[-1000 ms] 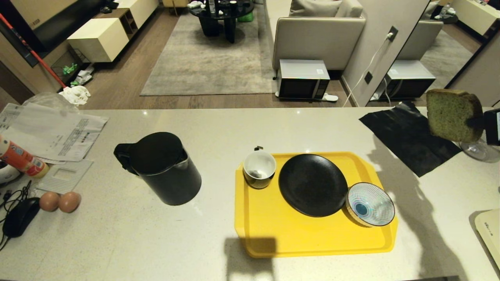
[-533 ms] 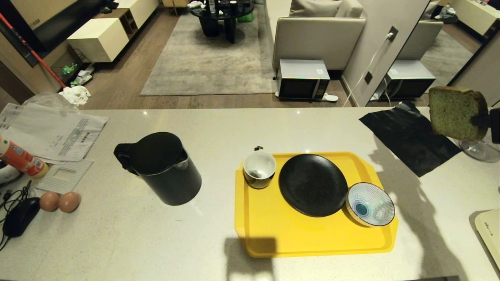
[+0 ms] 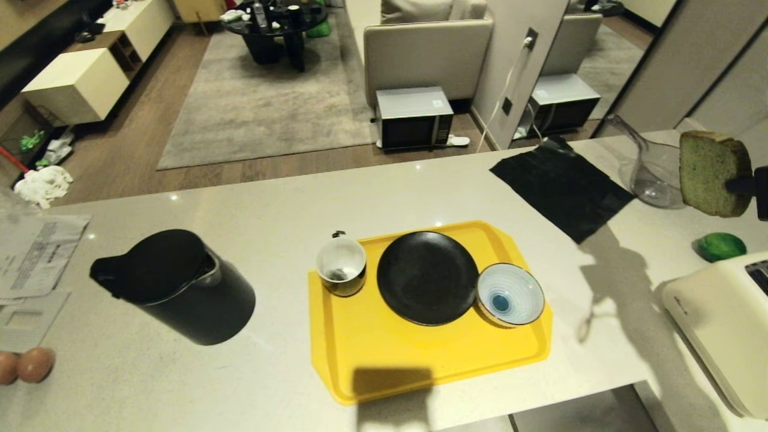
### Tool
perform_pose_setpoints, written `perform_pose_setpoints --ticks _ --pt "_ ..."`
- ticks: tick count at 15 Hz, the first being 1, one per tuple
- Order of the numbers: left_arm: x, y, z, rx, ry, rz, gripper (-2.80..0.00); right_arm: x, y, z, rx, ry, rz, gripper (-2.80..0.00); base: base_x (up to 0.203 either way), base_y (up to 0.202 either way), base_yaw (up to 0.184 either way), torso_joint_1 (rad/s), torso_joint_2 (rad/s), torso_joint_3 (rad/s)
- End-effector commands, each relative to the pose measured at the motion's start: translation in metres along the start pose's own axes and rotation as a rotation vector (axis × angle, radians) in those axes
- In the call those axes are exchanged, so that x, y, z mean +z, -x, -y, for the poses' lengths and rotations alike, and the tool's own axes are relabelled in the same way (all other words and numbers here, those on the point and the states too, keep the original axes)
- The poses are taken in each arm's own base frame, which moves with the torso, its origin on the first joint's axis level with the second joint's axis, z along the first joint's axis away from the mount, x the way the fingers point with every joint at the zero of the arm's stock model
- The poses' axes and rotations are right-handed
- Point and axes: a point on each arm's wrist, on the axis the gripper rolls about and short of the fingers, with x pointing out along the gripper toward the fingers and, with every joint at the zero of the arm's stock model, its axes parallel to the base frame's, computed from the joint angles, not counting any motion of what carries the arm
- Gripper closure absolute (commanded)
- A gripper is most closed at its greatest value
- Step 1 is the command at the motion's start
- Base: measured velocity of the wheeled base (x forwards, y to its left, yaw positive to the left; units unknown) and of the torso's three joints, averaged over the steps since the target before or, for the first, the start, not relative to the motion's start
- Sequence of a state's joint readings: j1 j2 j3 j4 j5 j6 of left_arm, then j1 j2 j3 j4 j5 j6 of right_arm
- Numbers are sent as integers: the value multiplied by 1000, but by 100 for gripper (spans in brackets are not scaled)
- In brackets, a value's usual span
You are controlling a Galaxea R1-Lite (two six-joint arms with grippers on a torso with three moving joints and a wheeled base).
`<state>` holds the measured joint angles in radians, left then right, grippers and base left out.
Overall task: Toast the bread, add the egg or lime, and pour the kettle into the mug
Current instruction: Put the bread slices in the toaster
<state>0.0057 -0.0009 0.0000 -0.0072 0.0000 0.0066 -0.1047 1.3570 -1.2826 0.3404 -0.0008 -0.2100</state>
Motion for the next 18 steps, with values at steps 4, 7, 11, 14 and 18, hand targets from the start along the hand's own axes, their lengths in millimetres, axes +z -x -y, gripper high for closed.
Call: perform_pose_setpoints --ticks 4,7,11,14,18 --pt "0 0 0 0 0 1 0 0 0 -1 40 4 5 0 1 7 -171 1 3 1" --pt "0 0 0 0 0 1 0 1 0 -1 55 7 13 0 1 7 -109 3 5 4" --pt "0 0 0 0 0 1 0 -4 -6 21 11 45 -7 0 0 0 0 0 0 0" --pt "0 0 0 0 0 1 0 -4 -14 51 -11 82 -6 0 0 0 0 0 0 0" --pt "0 0 0 0 0 1 0 -8 -21 86 -17 114 -1 0 0 0 0 0 0 0"
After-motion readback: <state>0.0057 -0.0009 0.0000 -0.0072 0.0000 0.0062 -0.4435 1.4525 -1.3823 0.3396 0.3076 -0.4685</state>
